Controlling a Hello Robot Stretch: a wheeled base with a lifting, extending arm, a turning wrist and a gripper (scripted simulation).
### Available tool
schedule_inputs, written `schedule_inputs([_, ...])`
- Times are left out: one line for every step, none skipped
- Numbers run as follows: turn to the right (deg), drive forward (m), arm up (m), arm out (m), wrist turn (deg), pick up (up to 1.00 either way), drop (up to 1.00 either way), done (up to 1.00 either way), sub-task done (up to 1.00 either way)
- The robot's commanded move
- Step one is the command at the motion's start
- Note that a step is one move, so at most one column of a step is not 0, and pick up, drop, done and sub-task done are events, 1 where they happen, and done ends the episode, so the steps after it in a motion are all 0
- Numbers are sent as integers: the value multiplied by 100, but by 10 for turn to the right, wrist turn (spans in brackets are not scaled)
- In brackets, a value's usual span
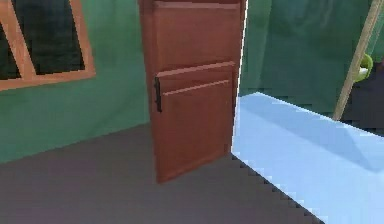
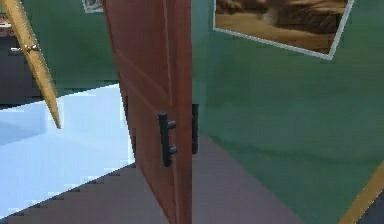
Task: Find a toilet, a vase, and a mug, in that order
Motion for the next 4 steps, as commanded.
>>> schedule_inputs([0,15,0,0,0,0,0,0,0])
schedule_inputs([450,0,0,0,0,0,0,0,0])
schedule_inputs([90,0,0,0,0,0,0,0,0])
schedule_inputs([0,100,0,0,0,0,0,0,0])
